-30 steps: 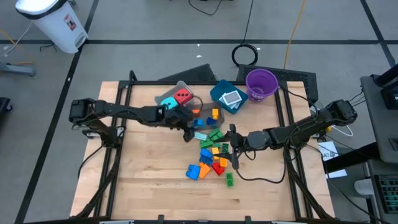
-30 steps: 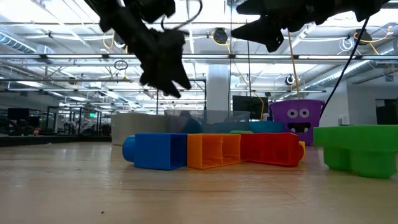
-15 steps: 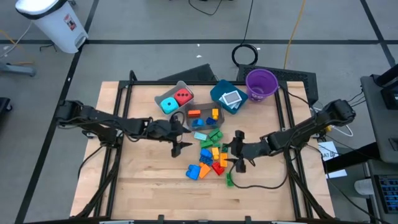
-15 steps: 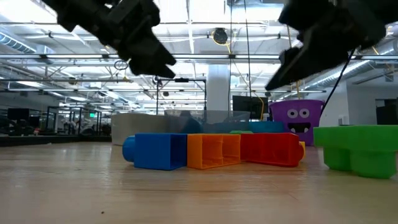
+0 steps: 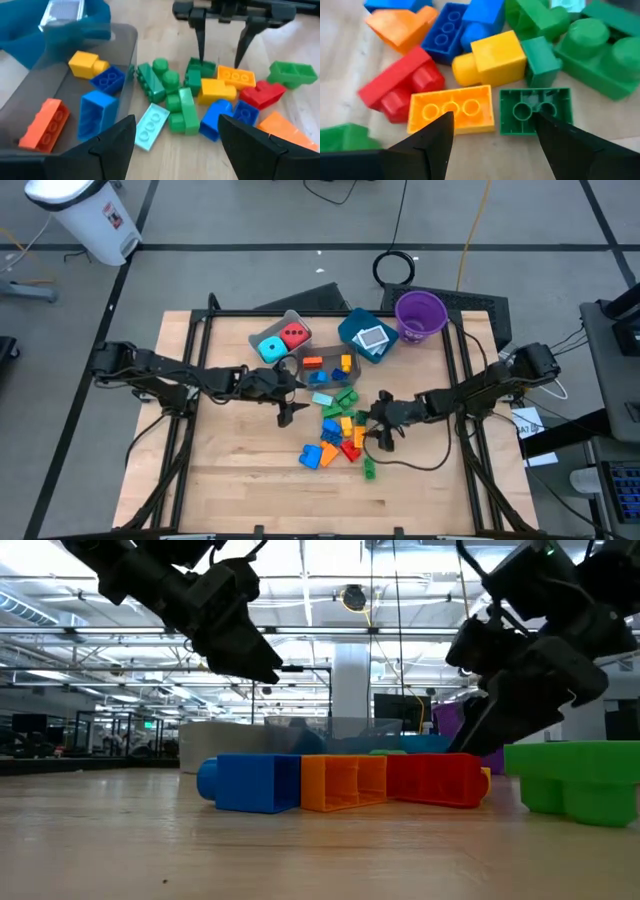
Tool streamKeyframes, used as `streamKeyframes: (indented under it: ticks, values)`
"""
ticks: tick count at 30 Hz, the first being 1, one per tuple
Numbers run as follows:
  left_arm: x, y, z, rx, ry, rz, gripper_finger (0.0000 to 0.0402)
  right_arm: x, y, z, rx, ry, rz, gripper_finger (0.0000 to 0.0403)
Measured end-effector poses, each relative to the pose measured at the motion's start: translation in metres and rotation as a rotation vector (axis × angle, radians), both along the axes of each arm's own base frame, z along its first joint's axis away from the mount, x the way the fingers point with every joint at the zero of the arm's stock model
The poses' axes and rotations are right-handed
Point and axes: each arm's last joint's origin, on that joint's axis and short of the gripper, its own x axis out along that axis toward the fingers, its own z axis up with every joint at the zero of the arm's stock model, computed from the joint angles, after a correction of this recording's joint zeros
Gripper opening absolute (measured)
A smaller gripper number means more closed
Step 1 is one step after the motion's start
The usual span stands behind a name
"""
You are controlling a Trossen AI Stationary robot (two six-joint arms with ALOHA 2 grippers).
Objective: Pick & Place Toys
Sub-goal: Put the green block into the black bin
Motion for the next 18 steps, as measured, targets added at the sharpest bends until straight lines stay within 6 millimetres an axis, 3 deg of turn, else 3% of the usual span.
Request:
streamKeyframes:
  ticks: [4,8,18]
  values:
    - [0.001,0.0,-0.001,-0.001,0.002,0.001,0.0285,0.001,0.002,0.005,0.105,-0.029,0.036,0.0251]
    - [0.001,0.0,-0.001,-0.001,-0.001,0.001,0.0285,0.009,0.006,0.018,0.141,-0.174,0.114,0.0251]
    - [0.001,0.0,-0.001,-0.001,-0.001,0.001,0.0285,0.009,0.014,0.014,-0.011,-0.194,0.191,0.0251]
